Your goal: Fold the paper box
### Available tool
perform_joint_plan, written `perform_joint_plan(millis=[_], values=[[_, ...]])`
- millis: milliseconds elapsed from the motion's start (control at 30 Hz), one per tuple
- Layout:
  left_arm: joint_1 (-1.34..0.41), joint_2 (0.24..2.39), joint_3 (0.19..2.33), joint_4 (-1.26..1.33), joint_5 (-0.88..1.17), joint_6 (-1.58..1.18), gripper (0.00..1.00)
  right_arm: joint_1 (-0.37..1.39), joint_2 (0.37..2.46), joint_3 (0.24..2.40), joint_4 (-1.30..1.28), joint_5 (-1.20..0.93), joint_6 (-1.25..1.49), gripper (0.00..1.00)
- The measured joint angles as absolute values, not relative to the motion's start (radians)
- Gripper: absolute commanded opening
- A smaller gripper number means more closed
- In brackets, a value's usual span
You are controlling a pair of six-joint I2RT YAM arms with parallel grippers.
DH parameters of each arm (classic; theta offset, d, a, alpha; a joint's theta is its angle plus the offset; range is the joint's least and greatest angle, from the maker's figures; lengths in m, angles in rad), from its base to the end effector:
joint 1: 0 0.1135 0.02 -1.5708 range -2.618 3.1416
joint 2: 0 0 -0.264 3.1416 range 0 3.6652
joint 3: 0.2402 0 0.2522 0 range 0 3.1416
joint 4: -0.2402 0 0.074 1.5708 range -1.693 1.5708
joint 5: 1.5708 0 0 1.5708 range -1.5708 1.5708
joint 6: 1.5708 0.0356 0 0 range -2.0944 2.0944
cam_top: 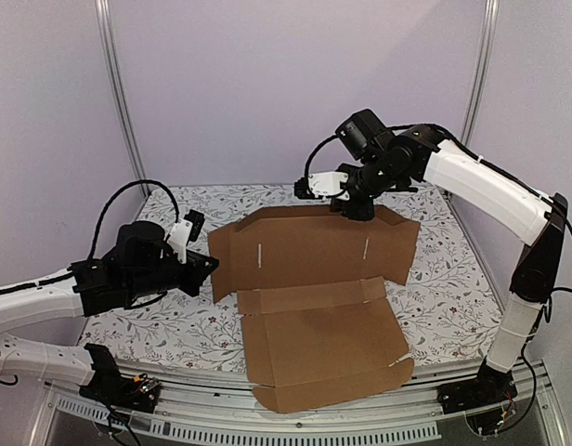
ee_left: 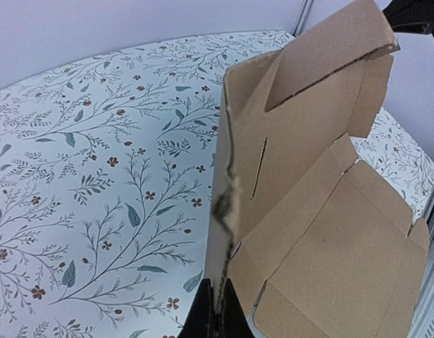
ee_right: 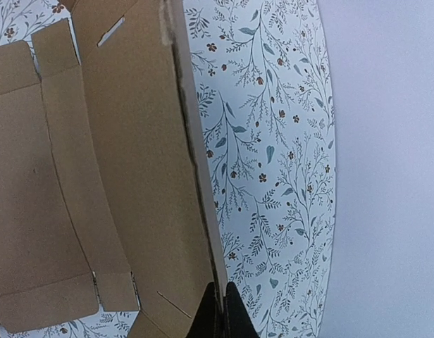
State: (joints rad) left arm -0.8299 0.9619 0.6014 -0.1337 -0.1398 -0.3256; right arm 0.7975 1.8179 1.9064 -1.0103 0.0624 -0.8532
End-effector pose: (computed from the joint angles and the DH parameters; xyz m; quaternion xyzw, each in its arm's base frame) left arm 0.1492 -0.1557 0.2480 0.1790 0.8383 -0.2291 0.4612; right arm 0.2736 0.2772 0.3636 -0.6893 0.6499 -0.0384 0.3177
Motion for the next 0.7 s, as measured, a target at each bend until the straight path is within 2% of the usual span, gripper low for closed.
perform_joint_plan(millis=[100,133,167,300,433,567,700], values=[[-0.83,0.963,0.603,-0.134,-0.142,-0.326,0.01,0.797,1.818,1.906,-1.01,0.057,-0.854,0.0],[-0.83,0.965,0.605,-0.134,-0.143,-0.326,0.05,0.797,1.818,1.906,-1.01,0.057,-0.854,0.0],[-0.83,0.967,0.607,-0.134,-0.144,-0.326,0.16,0.797,1.818,1.906,-1.01,0.057,-0.854,0.0],[-0.832,0.973,0.615,-0.135,-0.147,-0.343,0.43,0.8,1.818,1.901,-1.003,0.059,-0.846,0.0],[-0.835,0.973,0.636,-0.147,-0.168,-0.358,0.61,0.822,1.804,1.828,-0.938,0.102,-0.833,0.0],[-0.836,0.971,0.675,-0.192,-0.196,-0.374,0.69,0.87,1.784,1.73,-0.865,0.191,-0.822,0.0],[-0.837,0.953,0.738,-0.264,-0.214,-0.398,0.72,0.929,1.754,1.639,-0.783,0.313,-0.816,0.0]])
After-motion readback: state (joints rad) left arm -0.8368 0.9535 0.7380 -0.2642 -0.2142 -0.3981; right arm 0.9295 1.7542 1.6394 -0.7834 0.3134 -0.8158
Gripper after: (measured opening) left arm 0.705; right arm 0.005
